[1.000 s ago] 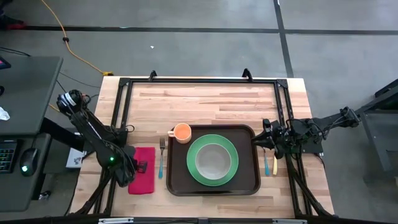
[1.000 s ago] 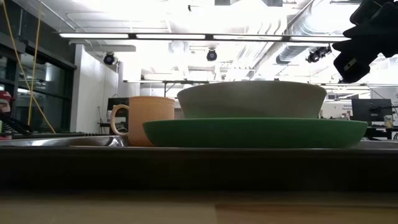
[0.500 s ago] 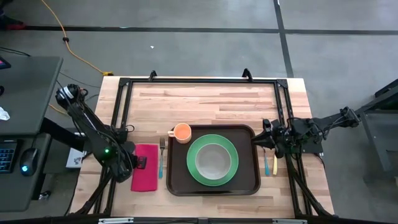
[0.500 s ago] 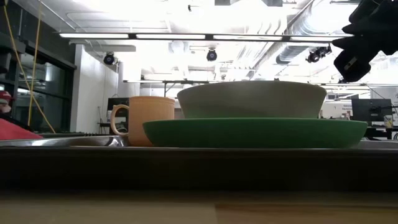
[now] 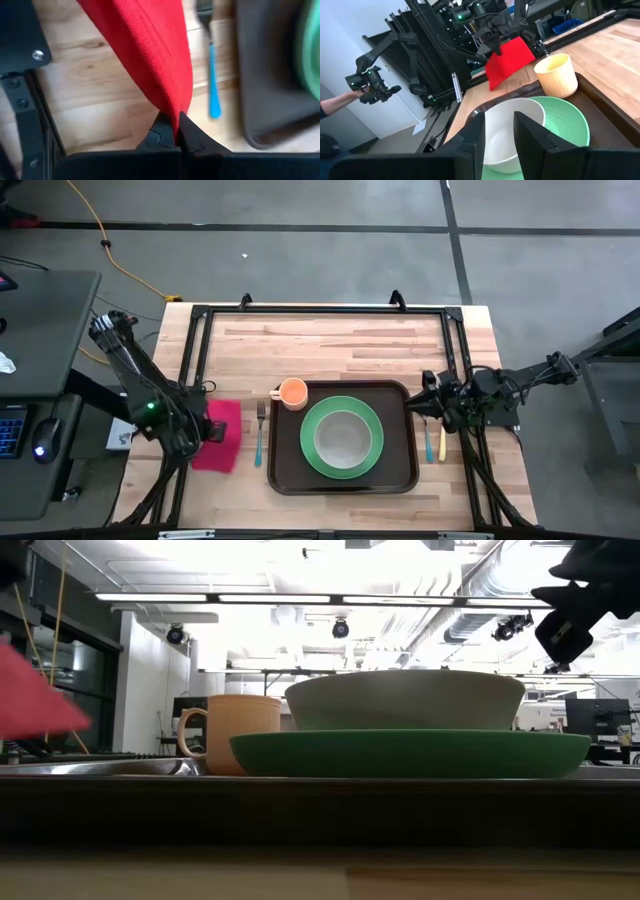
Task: Set up tray
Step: Put the red table napkin beside the plate on the brown serving tray
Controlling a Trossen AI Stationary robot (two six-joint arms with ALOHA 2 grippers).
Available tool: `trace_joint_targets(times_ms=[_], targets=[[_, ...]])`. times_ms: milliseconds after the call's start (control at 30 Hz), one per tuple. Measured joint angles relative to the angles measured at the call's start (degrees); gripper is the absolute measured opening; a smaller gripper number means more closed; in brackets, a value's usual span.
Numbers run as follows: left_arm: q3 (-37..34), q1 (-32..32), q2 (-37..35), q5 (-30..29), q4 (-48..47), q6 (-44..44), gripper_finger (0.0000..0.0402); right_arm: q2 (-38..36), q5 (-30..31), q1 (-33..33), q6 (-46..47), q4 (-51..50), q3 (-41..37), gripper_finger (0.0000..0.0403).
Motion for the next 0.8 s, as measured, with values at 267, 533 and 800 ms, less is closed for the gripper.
trace_joint_targets(times_ms=[267,533,800], targets=[[11.3,0.0,0.06,-8.34,-10.24,1.01,0.0012,0.0,0.01,-0.01,0.0,0.51,-0.01,0.0078],[19.75,0.0,0.07,-20.11,-12.18,6.22,0.0012,0.0,-0.01,0.01,0.22,0.68,-0.01,0.0078],[25.58,0.04,0.07,-33.19,-8.17,15.52,0.0012,0.02,0.0,0.0,0.17,7.72,-0.01,0.0078]])
